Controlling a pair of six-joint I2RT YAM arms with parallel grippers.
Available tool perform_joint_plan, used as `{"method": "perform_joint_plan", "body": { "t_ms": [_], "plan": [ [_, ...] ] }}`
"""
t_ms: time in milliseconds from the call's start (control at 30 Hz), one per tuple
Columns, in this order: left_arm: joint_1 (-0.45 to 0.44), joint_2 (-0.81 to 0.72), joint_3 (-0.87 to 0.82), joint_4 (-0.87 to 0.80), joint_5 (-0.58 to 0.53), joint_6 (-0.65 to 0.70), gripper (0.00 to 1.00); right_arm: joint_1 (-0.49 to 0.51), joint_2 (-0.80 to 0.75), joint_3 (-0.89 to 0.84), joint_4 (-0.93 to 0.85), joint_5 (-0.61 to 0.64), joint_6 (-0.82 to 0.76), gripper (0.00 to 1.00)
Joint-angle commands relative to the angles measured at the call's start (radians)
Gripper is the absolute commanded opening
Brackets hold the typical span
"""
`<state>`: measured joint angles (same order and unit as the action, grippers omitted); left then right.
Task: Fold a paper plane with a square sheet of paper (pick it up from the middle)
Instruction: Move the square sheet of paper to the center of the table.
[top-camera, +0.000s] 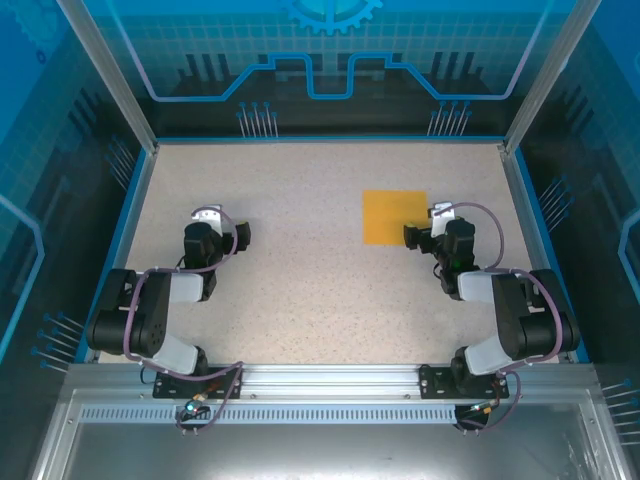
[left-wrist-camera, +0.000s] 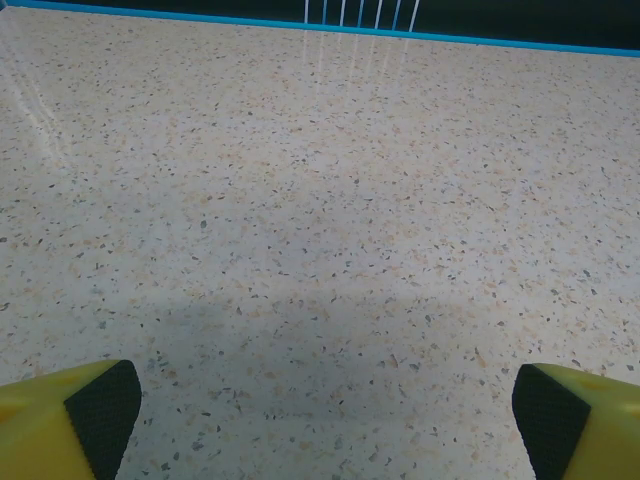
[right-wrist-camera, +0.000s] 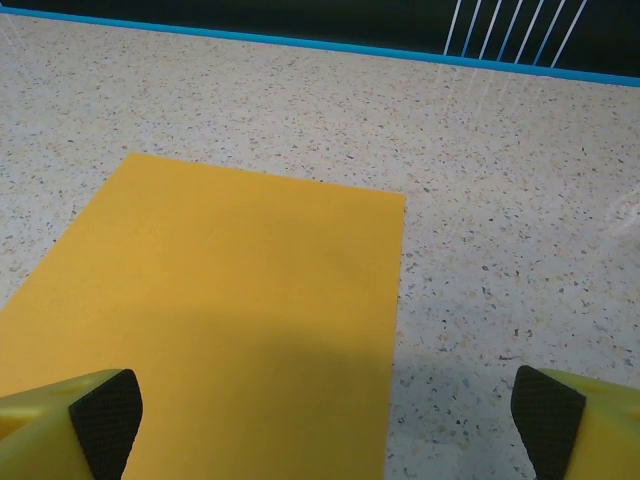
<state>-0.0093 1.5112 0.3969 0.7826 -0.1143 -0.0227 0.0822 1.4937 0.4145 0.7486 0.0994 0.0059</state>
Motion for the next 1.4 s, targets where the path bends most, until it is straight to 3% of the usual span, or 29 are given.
{"method": "perform_joint_plan", "body": {
  "t_ms": [0, 900, 1033, 1200, 1367],
  "plan": [
    [-0.003, 0.004, 0.02, 0.003, 0.019, 0.017, 0.99, -0.016, 0.006, 0.017, 0.0, -0.006, -0.009, 0.99],
    [-0.004, -0.025, 0.029, -0.041, -0.013, 0.007, 0.99, -0.015, -0.008, 0.022, -0.014, 0.0, -0.007, 0.99],
    [-0.004, -0.155, 0.088, -0.252, -0.094, -0.033, 0.99, -0.008, -0.16, 0.064, -0.205, 0.061, 0.002, 0.99],
    [-0.01, -0.301, 0.195, -0.55, -0.096, -0.154, 0.99, 0.014, -0.347, 0.173, -0.534, 0.089, 0.126, 0.99],
    [-0.02, -0.421, 0.334, -0.886, -0.038, -0.325, 0.99, 0.047, -0.339, 0.394, -0.976, 0.091, 0.359, 0.99]
  ]
}}
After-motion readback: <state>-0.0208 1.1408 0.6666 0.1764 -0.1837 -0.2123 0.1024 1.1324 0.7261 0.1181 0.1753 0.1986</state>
